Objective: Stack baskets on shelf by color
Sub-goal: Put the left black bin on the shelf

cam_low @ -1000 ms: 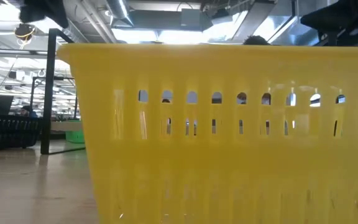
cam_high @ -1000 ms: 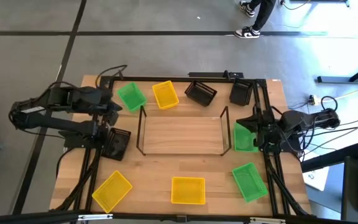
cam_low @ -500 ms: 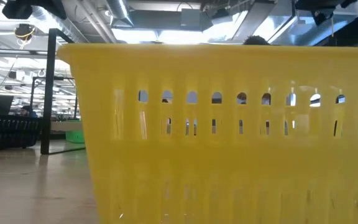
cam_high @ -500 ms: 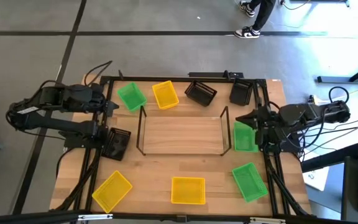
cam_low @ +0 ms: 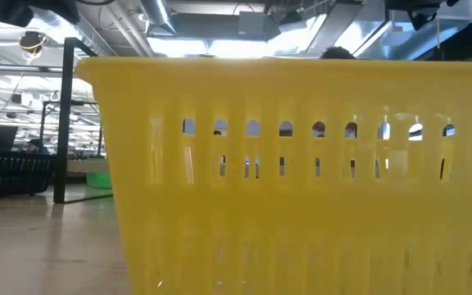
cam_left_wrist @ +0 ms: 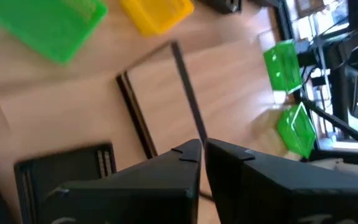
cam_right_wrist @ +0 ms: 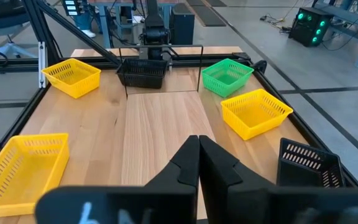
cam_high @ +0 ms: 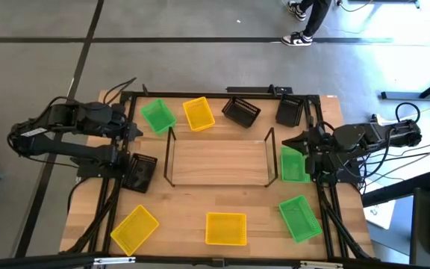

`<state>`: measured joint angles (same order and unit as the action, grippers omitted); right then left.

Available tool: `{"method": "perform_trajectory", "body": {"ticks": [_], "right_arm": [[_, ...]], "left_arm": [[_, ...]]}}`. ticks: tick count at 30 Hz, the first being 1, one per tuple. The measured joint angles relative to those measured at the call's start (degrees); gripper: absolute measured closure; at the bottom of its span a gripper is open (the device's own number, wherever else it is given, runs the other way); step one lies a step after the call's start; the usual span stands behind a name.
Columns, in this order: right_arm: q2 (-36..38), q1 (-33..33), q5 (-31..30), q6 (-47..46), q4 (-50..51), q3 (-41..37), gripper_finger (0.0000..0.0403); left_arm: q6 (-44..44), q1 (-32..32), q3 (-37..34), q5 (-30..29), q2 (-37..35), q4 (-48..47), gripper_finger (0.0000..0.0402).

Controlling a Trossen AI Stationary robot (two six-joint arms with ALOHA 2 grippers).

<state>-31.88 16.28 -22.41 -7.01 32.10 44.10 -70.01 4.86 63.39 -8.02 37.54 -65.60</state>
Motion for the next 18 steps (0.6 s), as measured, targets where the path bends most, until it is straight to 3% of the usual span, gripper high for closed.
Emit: {"method": "perform_trajectory", "body": {"ticks": [9, 13, 18], "right_arm": [[0.0, 0.0, 0.0, 0.0, 0.0, 0.0, 0.0397], [0.0, 0.0, 0.0, -0.3, -0.1, 0.0, 0.0397], [0.0, 0.0, 0.0, -0.3, -0.1, 0.0, 0.0397]], "left_arm": [[-10.6, 0.0, -0.1, 1.6, 2.5, -8.4, 0.0329], [-22.5, 0.0, -0.1, 1.6, 4.1, -14.5, 0.0328], [-21.0, 0.0, -0.1, 2.6, 6.5, -15.3, 0.0331]]}}
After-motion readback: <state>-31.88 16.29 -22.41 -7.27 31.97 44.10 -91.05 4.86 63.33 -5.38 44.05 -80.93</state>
